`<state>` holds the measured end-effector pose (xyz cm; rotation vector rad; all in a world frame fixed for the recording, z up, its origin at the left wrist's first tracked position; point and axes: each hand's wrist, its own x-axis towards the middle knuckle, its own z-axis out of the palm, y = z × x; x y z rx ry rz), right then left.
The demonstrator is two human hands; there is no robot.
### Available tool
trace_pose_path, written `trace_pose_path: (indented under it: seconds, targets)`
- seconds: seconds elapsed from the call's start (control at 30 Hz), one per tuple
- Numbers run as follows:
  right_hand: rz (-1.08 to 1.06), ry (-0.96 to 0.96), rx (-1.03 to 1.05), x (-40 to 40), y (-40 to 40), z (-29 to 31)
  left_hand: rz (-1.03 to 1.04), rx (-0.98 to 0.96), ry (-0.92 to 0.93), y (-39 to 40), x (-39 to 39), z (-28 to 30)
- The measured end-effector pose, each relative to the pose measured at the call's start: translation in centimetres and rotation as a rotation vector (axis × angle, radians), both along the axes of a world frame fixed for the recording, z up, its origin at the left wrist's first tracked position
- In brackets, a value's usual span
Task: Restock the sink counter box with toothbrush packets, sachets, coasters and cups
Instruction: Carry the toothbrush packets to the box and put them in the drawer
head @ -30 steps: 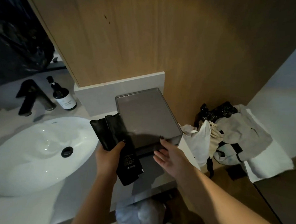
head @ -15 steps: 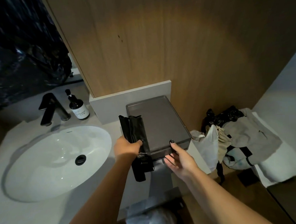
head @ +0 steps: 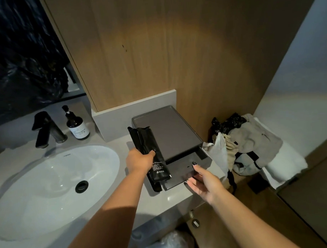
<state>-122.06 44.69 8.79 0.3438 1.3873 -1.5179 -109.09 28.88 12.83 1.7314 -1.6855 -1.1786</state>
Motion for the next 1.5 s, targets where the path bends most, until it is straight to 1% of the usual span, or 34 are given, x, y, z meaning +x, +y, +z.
trace_pose_path:
  seconds: [0.17,0.37,0.5,0.83,0.97,1.1,1.23,1.3,1.33,1.37,1.4,1.43,1.47,1.5]
  targets:
    - [0.011,0.1,0.066,0.5,1.1,-0.4,-0.024,-0.011,-0.006,0.2,0.1,0.1]
    - [-0.02,0.158,0.068,1.0,2.5,-0.6,-0.024,0.003,-0.011,0.1,0.2,0.1]
    - [0.003,0.225,0.076,1.2,4.2,-0.7,-0.017,0.006,-0.007,0.1,-0.1,0.0]
    - [0.052,0.26,0.053,1.6,8.3,-1.4,0.014,-0.072,-0.039,0.0,-0.4,-0.1]
    - [0.078,0.27,0.035,1.7,9.8,-1.5,0.01,-0.111,-0.016,0.7,-0.2,-0.2]
    - [0.097,0.26,0.022,1.7,10.4,-1.3,0.023,-0.086,0.015,1.1,0.2,-0.1]
    - [0.155,0.232,0.07,1.3,10.3,-0.7,0.009,-0.051,0.108,1.3,1.2,0.5]
    - [0.197,0.257,0.123,1.0,10.2,0.2,0.029,-0.051,0.173,1.8,2.3,0.9]
    - [0.224,0.318,0.188,0.8,10.2,0.8,0.044,-0.05,0.215,2.3,2.9,1.2]
    - [0.244,0.436,0.282,0.6,10.0,1.6,0.053,-0.053,0.257,2.9,3.5,1.5]
    - [0.247,0.585,0.367,0.4,9.7,2.7,0.055,-0.05,0.296,3.6,4.0,1.8]
    - [0.233,0.749,0.402,0.4,9.4,4.1,0.055,-0.042,0.342,4.5,4.4,2.2]
    - [0.221,0.918,0.378,0.6,9.0,5.6,0.053,-0.024,0.395,5.6,4.7,2.6]
    - [0.223,1.074,0.296,1.2,8.5,7.3,0.051,0.001,0.456,6.6,4.7,3.0]
